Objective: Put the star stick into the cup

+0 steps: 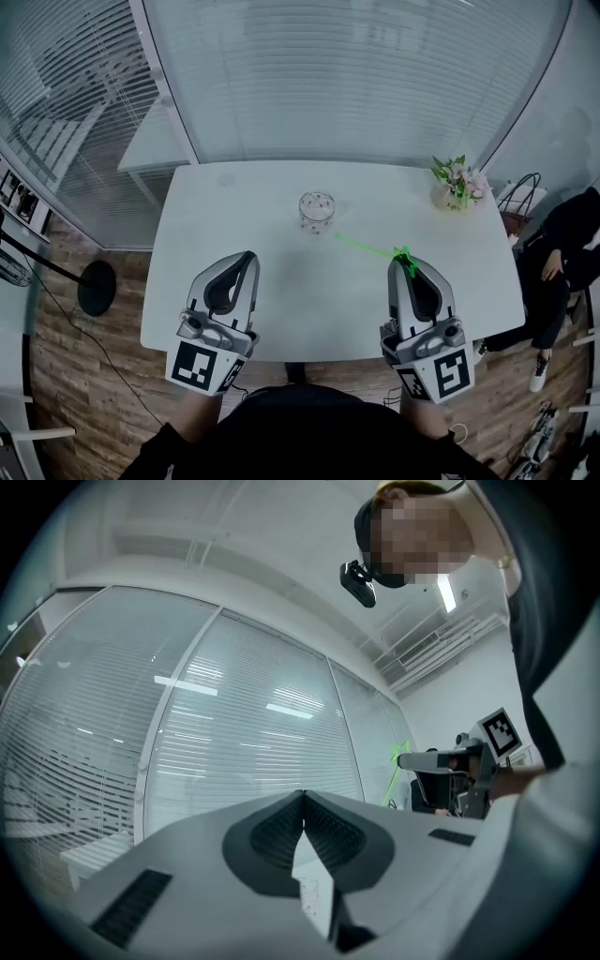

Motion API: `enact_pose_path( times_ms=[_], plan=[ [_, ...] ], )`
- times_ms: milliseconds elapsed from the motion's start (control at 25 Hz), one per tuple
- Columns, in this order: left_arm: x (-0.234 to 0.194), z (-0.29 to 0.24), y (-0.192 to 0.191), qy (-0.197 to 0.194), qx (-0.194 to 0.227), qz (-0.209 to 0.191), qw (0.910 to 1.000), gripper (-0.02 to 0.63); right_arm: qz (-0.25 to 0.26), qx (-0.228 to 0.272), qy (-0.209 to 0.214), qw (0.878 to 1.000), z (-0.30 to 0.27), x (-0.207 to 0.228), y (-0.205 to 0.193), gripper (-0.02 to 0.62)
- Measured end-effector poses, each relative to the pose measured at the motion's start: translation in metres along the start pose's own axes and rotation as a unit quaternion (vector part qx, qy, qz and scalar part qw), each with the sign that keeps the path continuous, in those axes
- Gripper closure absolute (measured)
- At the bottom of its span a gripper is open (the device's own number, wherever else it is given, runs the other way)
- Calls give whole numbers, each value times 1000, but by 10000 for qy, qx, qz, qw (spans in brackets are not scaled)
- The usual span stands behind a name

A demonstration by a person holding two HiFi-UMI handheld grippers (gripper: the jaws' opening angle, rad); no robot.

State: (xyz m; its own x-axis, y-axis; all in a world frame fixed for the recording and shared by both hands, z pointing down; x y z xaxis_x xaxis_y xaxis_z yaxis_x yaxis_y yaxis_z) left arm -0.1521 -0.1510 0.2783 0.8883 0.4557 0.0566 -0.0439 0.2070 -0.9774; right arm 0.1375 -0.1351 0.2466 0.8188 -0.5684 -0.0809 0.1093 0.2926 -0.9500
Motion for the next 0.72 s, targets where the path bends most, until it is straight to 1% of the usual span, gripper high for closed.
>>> enact_pose_path(
  times_ms=[80, 200, 440, 600, 720],
  plan=[
    [-9, -9, -4, -54, 40, 16, 10000, 594, -39, 34, -32, 10000, -11, 1, -2, 575],
    [-21, -18, -12, -142, -78, 38, 9999, 594, 77, -100, -139, 9998, -19, 5, -12, 575],
    [-30, -35, -21, -279, -203, 96, 9994, 594, 51, -174, -233, 9996, -31, 11, -23, 575],
    [-30, -41, -23, -270, -48, 116, 9996, 594, 21, -260, -209, 9994, -34, 16, -31, 575],
    [-32, -43, -25, -242, -69, 125, 9996, 594, 15, -252, -179, 9995, -38, 19, -33, 575]
  ],
)
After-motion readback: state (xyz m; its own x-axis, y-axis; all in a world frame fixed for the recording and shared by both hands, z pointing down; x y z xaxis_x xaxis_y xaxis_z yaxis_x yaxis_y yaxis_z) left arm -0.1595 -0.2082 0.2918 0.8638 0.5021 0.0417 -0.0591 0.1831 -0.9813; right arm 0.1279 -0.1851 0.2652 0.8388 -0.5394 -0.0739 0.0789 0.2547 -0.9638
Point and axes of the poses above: the fingertips, and each gripper's own axes: z backward along the fingers, x to its right, y out of its top, the point moved 9 cm from there along z, backward along the fingers, and after that the axes turned 5 degrees about y, right-handed, at the moved point
